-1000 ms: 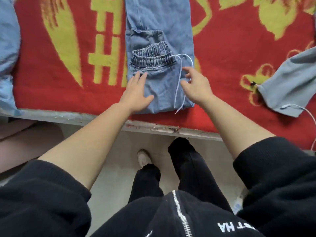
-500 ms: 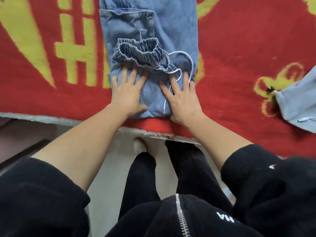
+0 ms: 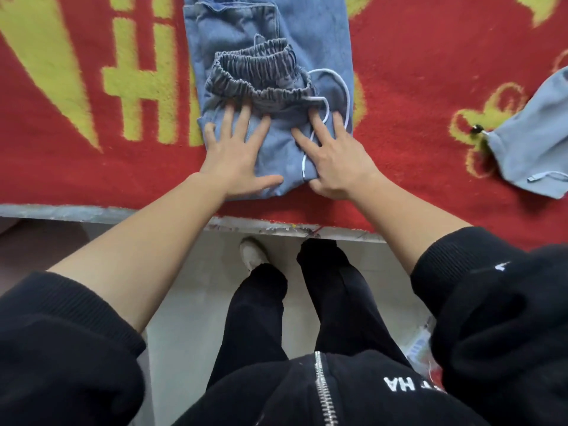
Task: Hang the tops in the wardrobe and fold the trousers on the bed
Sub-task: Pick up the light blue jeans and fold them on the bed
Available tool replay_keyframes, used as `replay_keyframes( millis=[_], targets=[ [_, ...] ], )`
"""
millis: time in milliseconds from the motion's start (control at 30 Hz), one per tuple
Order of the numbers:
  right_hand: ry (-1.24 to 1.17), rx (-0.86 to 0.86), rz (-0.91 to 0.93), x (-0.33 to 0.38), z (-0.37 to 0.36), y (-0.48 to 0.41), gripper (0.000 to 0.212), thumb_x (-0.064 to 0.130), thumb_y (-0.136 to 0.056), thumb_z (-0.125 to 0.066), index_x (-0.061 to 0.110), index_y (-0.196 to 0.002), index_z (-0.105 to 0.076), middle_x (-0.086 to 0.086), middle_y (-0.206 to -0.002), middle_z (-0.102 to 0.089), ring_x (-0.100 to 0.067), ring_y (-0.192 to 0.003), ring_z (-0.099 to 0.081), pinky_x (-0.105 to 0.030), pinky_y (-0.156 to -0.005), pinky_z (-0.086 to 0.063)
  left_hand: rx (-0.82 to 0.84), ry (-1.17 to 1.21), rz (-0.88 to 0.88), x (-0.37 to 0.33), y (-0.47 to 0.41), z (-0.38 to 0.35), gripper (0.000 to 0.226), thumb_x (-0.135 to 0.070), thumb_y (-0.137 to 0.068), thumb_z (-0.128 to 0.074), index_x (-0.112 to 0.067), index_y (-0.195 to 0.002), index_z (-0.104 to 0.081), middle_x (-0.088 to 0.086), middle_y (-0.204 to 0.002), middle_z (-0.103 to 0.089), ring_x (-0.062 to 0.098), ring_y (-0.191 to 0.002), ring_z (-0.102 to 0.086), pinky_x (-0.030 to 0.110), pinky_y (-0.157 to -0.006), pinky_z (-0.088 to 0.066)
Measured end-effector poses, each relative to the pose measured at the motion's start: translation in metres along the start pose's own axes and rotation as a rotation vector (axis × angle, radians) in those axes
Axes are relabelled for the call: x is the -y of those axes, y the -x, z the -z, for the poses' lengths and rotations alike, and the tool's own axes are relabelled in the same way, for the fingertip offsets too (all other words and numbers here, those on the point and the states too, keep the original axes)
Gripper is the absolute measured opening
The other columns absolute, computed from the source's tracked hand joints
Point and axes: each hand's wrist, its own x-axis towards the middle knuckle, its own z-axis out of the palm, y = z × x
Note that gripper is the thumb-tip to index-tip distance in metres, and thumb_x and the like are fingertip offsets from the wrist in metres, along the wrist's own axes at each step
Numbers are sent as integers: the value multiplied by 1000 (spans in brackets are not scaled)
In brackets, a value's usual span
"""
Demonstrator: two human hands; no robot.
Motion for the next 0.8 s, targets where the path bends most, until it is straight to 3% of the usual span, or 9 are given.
replay_keyframes(
  millis=[67,133,233,300,400,500,567,633,800],
  targets=[
    [-165,-19,-34,5,4,15,87,39,-80,-56,25,-157,-17,-15,-165,0,-52,-144,-16,-59,-111,-34,-60,-44,-34,-6,28,-11,117,-95,-64,-30,-25,-156,-9,16,-163,6,39,-149,6,67,-112,-5],
    [-307,-81,-55,13,14,32,81,33,-83,-54,25,-157,-22,-13,-166,1,-47,-144,-21,-55,-110,-37,-44,-93,-37,-9,51,-22,119,-87,-65,-45,-22,-157,-6,18,-162,4,42,-148,3,66,-113,-2],
    [-441,-79,-67,22,39,53,74,29,-86,-53,27,-156,-27,-9,-166,-1,-40,-144,-30,-48,-111,-38,-149,20,-5,-13,72,-12,84,-19,-74,-66,-12,-148,-28,22,-151,-33,44,-137,-34,54,-105,-31],
    [-446,3,-89,27,56,65,69,29,-90,-52,29,-155,-29,-9,-166,-5,-36,-144,-32,-43,-112,-36,-157,158,59,-17,85,11,64,-4,-71,-61,-14,-130,-36,19,-124,-57,44,-112,-55,45,-83,-42],
    [-407,121,-104,39,74,91,61,31,-89,-52,29,-149,-39,-8,-159,-31,-34,-138,-41,-40,-109,-38,-51,173,75,-20,104,45,45,-8,-75,-57,-14,-118,-46,18,-105,-63,44,-93,-59,38,-70,-38],
    [-372,227,-80,54,89,126,30,32,-85,-57,22,-113,-65,-10,-111,-68,-37,-105,-60,-37,-81,-49,99,153,-33,-21,127,65,21,-9,-73,-52,-18,-92,-48,12,-89,-62,37,-80,-54,34,-62,-38],
    [-453,350,-106,60,98,145,13,33,-80,-62,21,-84,-64,-5,-81,-68,-31,-82,-64,-33,-65,-51,323,262,-29,-22,140,69,16,-11,-68,-50,-20,-81,-50,8,-78,-61,33,-72,-56,34,-55,-45],
    [-597,500,-165,61,105,159,13,30,-73,-67,19,-79,-68,-3,-70,-69,-26,-67,-67,-35,-59,-59,544,384,-44,-21,150,73,26,-17,-59,-50,-20,-84,-58,5,-75,-64,26,-70,-59,35,-58,-49],
    [-748,678,-193,45,126,149,16,26,-65,-68,13,-72,-73,-11,-72,-72,-41,-73,-72,-42,-57,-59,697,565,-55,-12,144,96,34,-17,-49,-55,-11,-81,-66,-6,-67,-62,15,-66,-56,31,-61,-42]
  ],
)
